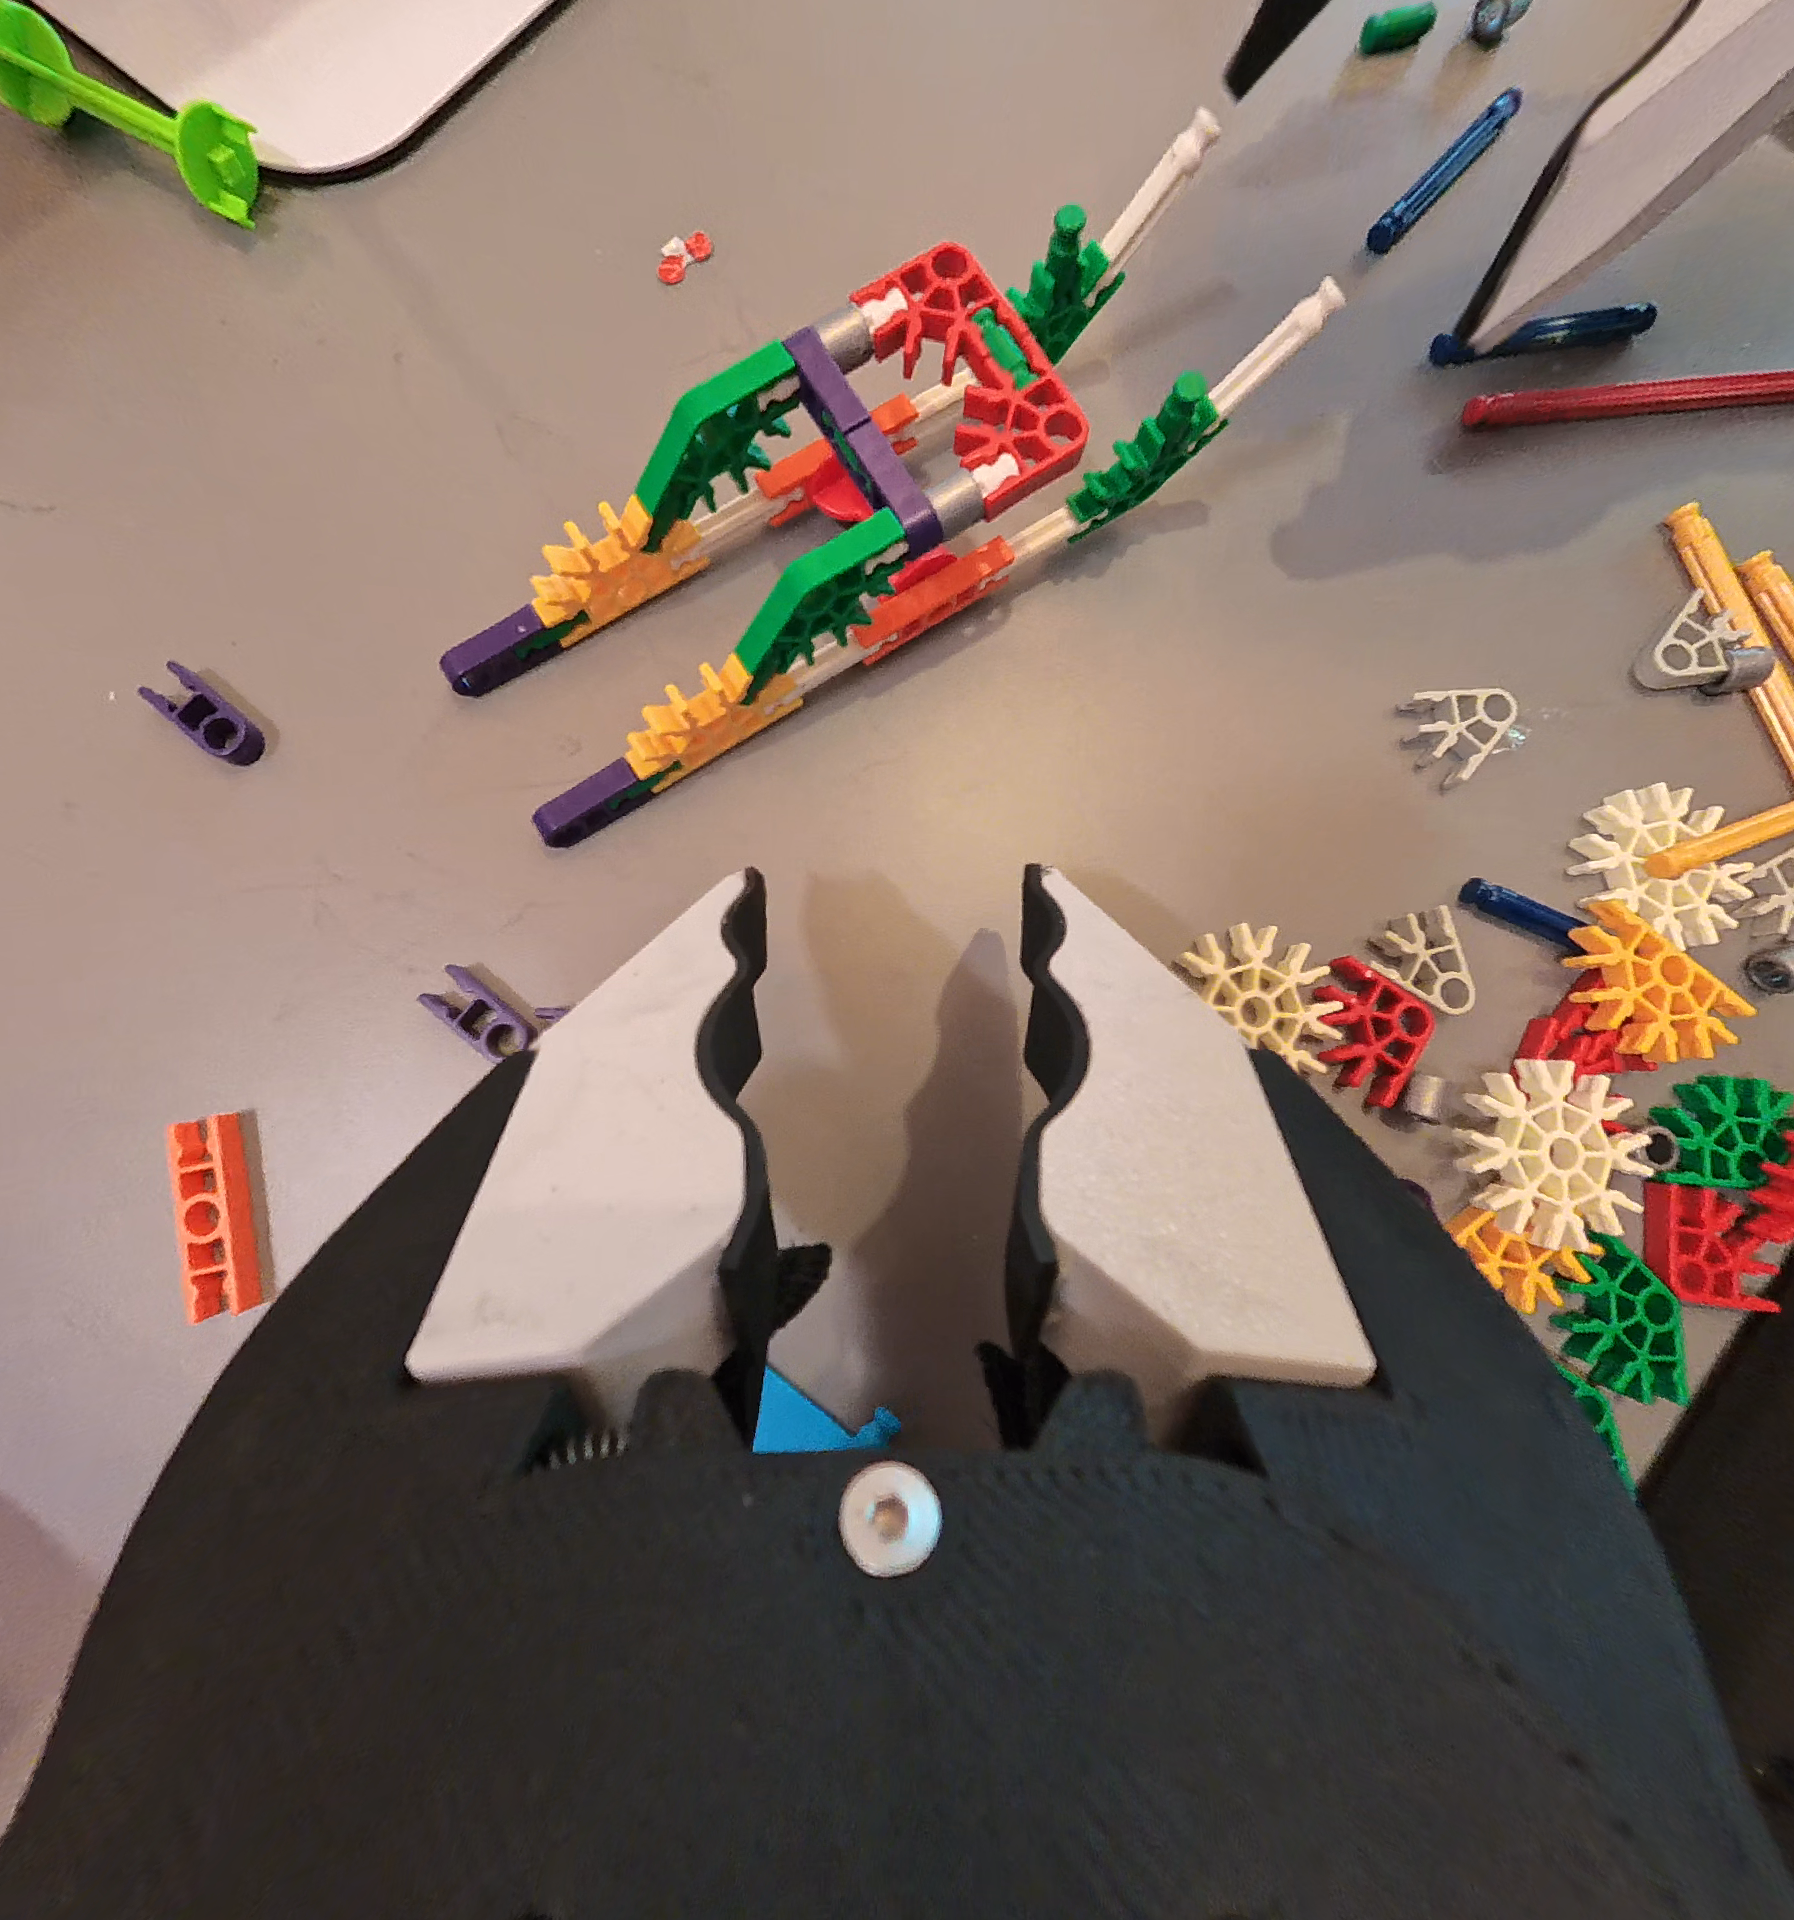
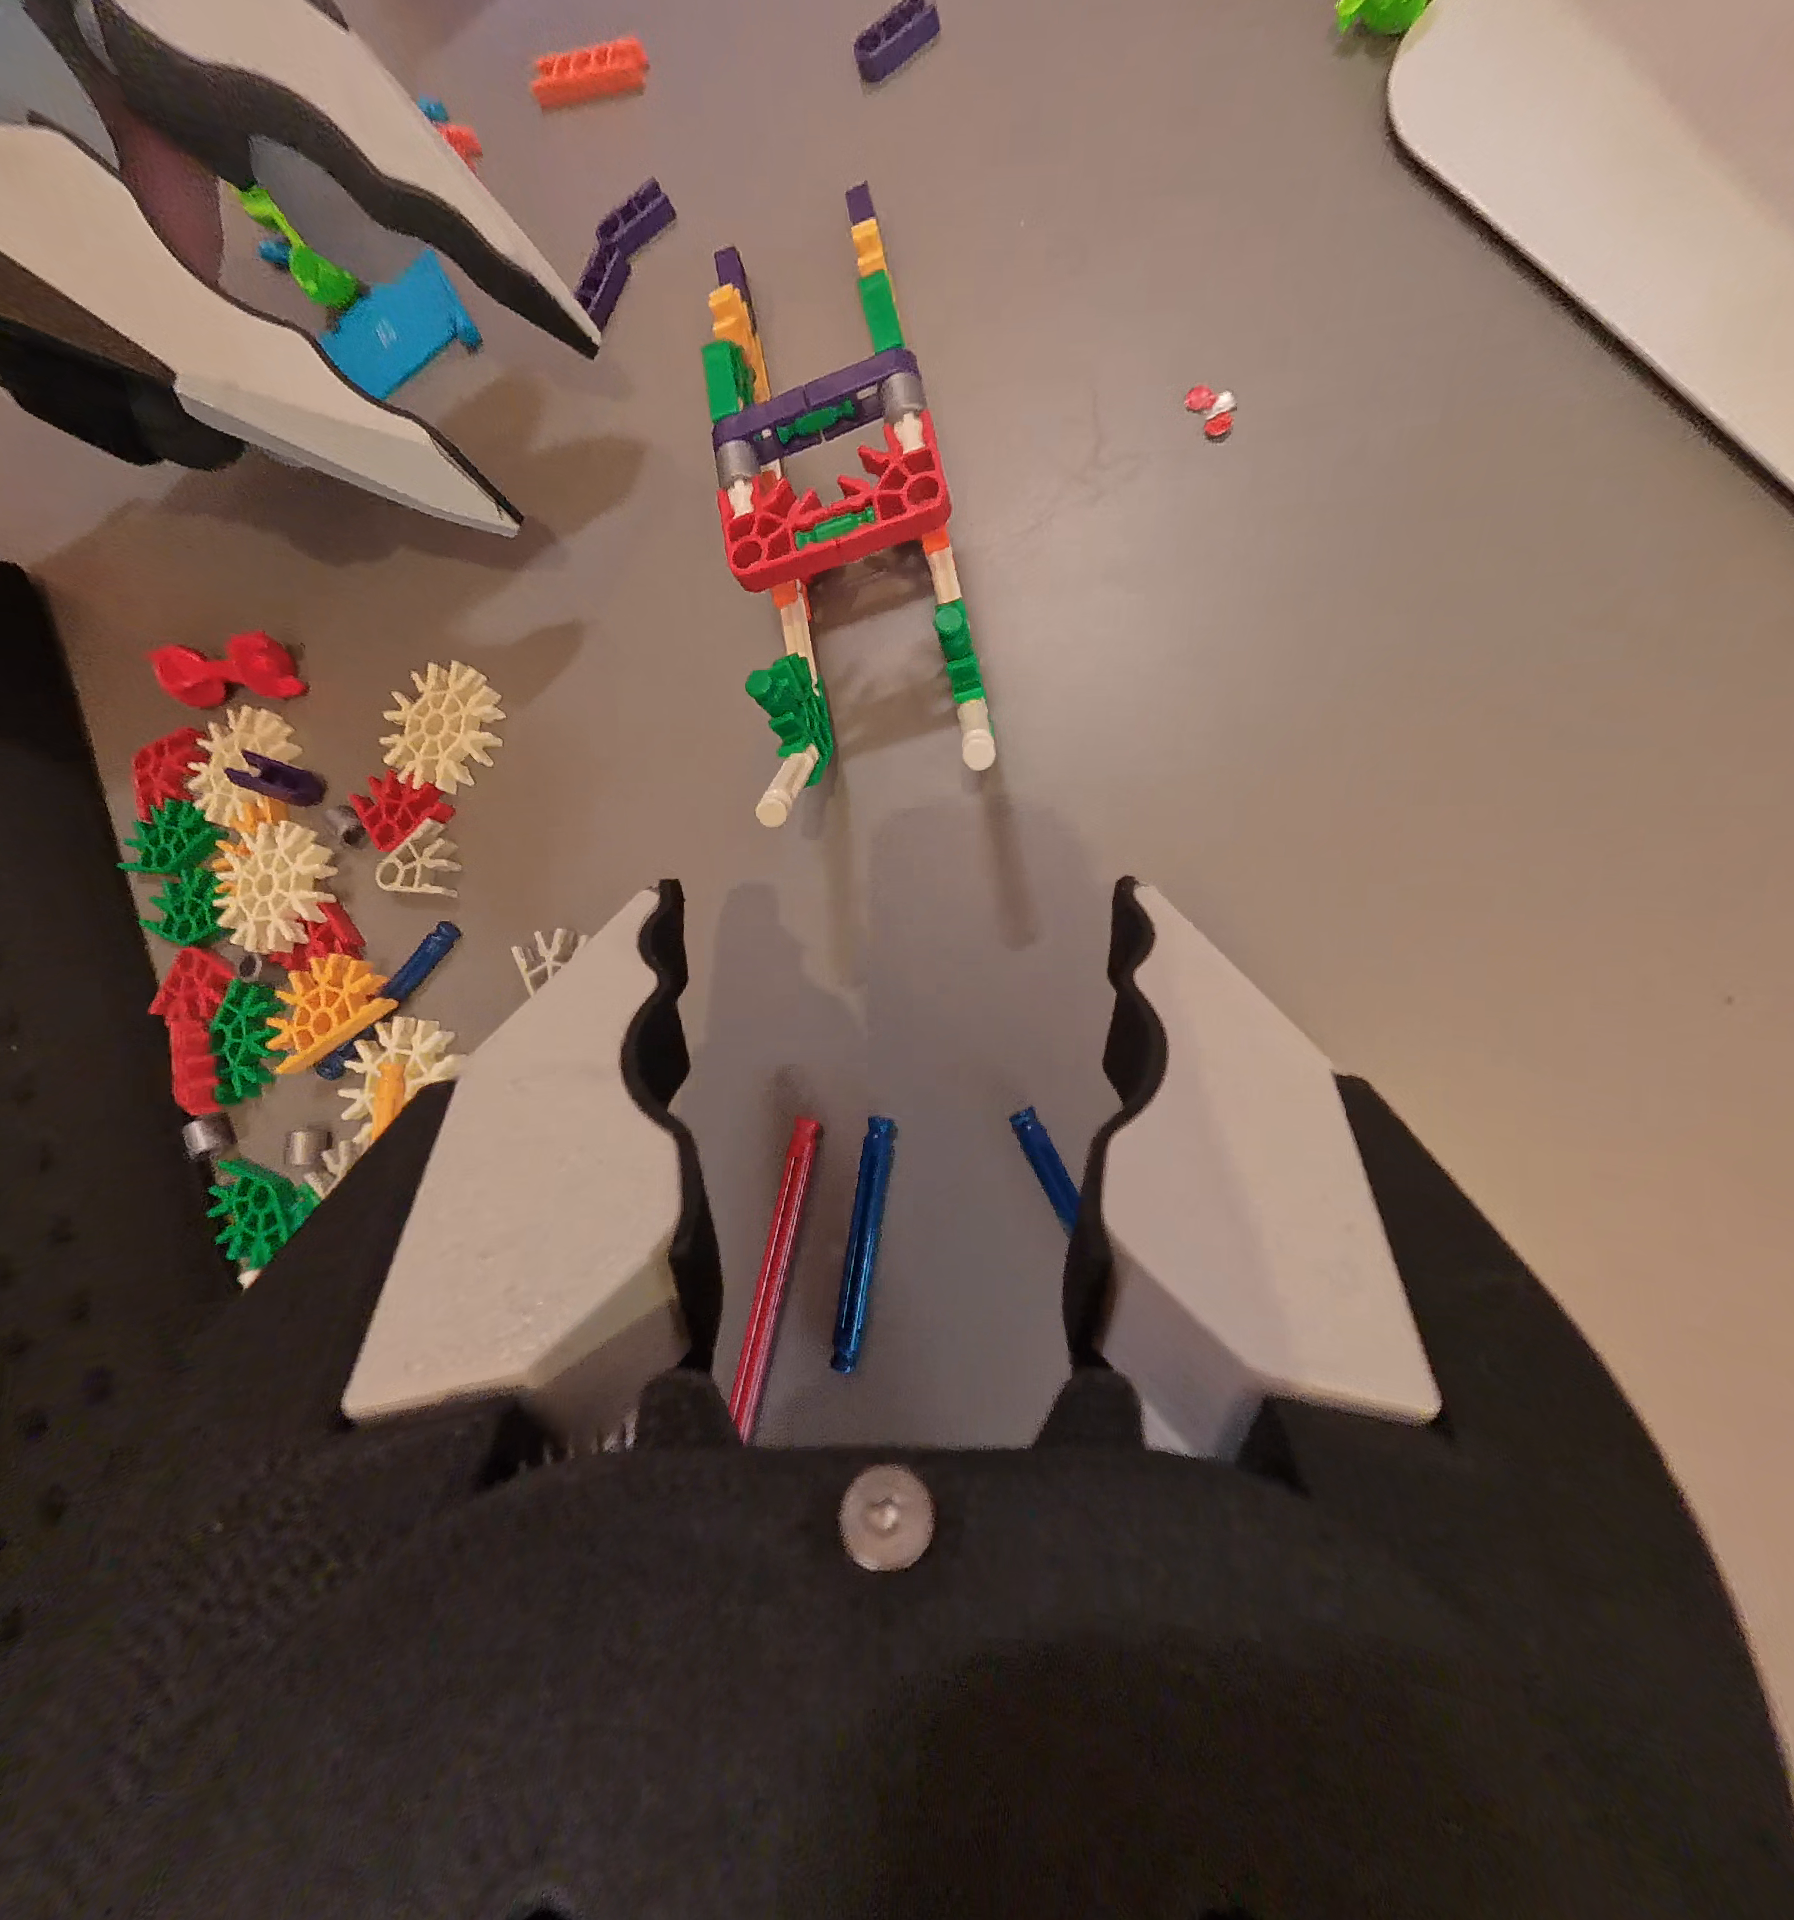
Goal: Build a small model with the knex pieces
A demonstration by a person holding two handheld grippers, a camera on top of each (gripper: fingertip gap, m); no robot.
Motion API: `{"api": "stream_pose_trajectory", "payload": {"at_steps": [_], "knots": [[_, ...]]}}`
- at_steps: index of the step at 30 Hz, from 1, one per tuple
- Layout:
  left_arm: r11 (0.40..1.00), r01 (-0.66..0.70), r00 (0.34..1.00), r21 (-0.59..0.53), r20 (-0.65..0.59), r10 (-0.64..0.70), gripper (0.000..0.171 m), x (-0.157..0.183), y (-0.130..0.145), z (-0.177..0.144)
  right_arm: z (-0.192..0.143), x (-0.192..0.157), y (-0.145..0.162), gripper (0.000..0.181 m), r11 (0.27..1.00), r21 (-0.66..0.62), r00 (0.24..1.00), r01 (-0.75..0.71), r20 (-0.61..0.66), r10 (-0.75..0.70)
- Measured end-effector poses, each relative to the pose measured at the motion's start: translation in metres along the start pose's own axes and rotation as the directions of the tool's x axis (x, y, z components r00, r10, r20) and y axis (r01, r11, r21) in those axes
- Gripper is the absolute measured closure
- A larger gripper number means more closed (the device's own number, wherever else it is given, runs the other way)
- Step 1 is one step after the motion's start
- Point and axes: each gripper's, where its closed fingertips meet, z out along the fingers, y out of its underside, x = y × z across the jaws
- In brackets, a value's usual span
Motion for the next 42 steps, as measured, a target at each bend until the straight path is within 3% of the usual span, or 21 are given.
{"api": "stream_pose_trajectory", "payload": {"at_steps": [15, 22, 29, 42], "knots": [[0.999, -0.021, 1.0, -0.025, 0.002, 0.021, 0.125, -0.004, -0.012, 0.028, 0.034, -0.012, -0.011, 0.111, 0.99, -0.044, 0.991, 0.133, 0.015, -0.133], [1.0, -0.01, 1.0, -0.023, 0.003, 0.01, 0.125, -0.015, -0.018, 0.036, 0.041, -0.025, -0.006, 0.113, 0.991, -0.075, 0.993, 0.114, 0.041, -0.111], [1.0, 0.017, 1.0, -0.006, 0.003, -0.017, 0.123, -0.023, -0.018, 0.033, 0.046, -0.06, -0.01, 0.113, 0.995, -0.057, 0.988, 0.087, 0.136, -0.079], [1.0, -0.011, 1.0, -0.017, -0.029, 0.011, 0.127, -0.013, -0.015, 0.031, 0.054, -0.073, -0.014, 0.109, 0.999, -0.049, 0.992, 0.011, 0.125, -0.005]]}}
